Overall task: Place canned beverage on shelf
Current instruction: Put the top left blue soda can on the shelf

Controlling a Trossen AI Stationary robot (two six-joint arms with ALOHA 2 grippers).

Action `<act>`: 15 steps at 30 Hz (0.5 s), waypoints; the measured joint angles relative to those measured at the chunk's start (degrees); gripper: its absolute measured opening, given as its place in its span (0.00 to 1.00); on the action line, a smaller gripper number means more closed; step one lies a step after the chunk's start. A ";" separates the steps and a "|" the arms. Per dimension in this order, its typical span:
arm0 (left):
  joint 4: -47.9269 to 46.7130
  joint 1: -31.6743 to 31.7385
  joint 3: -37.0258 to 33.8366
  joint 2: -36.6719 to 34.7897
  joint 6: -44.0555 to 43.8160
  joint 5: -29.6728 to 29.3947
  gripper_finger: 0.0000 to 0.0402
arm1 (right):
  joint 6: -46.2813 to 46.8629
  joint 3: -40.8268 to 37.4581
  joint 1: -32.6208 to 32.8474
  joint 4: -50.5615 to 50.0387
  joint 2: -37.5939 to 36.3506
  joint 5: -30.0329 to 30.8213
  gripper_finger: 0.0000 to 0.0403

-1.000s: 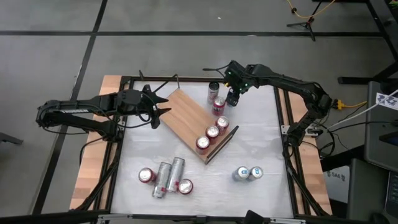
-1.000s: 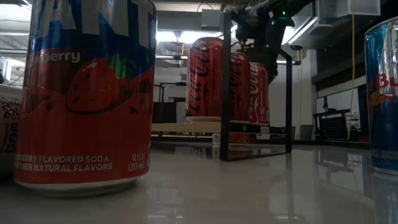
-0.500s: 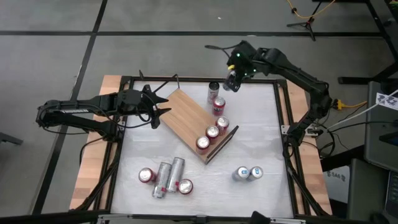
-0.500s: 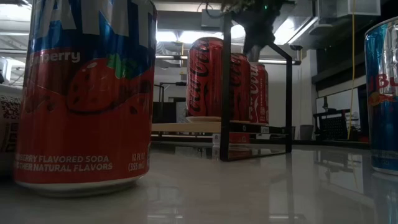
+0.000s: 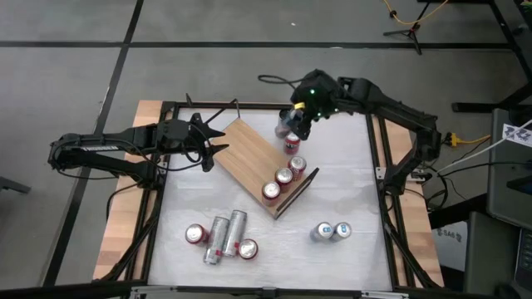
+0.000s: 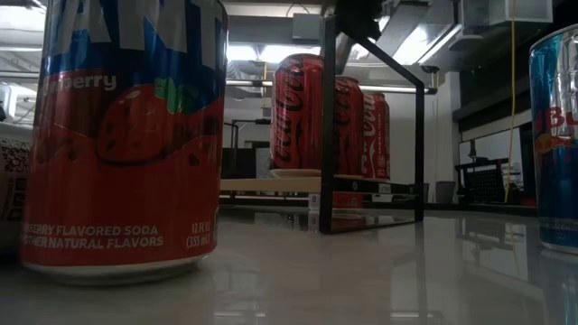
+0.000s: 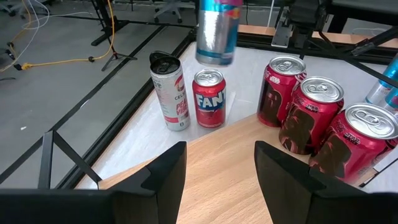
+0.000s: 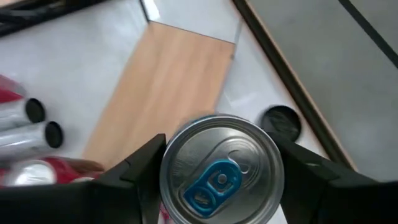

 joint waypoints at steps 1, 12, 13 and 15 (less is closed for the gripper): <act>0.00 0.00 0.01 0.00 0.00 0.00 0.45 | 0.47 0.00 0.64 0.25 0.00 0.01 0.57; -0.02 0.01 0.04 -0.02 0.00 0.02 0.45 | 8.22 -5.29 4.54 1.50 1.81 0.13 0.57; -0.03 0.02 0.03 -0.02 0.00 0.01 0.45 | 9.02 -6.07 4.53 2.25 1.89 0.24 0.57; -0.01 0.02 0.04 -0.02 0.00 0.02 0.45 | 10.04 -7.60 4.57 3.66 2.07 0.58 0.57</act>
